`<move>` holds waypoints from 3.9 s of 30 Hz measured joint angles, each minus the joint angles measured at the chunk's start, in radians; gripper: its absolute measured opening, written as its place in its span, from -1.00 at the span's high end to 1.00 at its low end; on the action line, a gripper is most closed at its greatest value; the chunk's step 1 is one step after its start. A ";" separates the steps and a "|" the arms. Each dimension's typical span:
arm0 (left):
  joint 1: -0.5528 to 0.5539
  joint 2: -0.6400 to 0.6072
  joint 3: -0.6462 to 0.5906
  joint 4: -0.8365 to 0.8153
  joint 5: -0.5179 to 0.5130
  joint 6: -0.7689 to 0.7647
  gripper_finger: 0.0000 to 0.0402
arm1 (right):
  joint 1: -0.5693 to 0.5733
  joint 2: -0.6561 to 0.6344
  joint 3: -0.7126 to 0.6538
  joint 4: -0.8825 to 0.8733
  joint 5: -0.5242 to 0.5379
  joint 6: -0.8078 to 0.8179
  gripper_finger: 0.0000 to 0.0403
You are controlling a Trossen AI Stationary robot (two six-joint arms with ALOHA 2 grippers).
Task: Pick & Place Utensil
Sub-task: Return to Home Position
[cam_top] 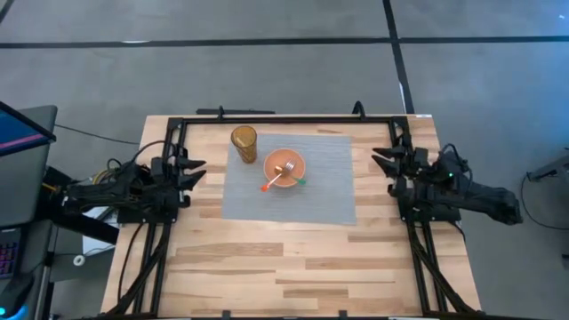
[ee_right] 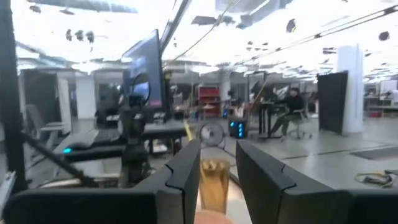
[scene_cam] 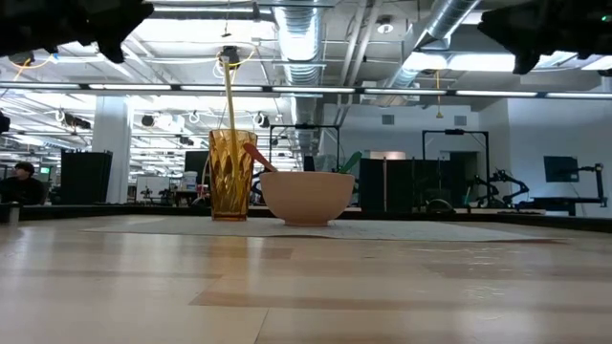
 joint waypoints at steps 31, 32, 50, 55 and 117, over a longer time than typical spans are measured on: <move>-0.001 0.003 -0.106 0.083 -0.012 -0.107 0.37 | 0.009 0.002 -0.200 0.025 0.135 0.074 0.52; -0.001 0.003 -0.106 0.083 -0.012 -0.107 0.37 | 0.007 0.002 -0.200 0.006 0.135 0.074 0.52; -0.001 0.035 -0.105 -0.064 -0.011 -0.077 0.37 | 0.006 0.002 -0.201 -0.092 0.134 0.078 0.52; -0.001 0.095 -0.105 -0.069 -0.011 -0.090 0.37 | 0.006 0.002 -0.201 -0.091 0.135 0.078 0.52; 0.000 0.199 -0.105 -0.051 -0.011 -0.088 0.37 | 0.006 0.002 -0.202 -0.091 0.134 0.078 0.52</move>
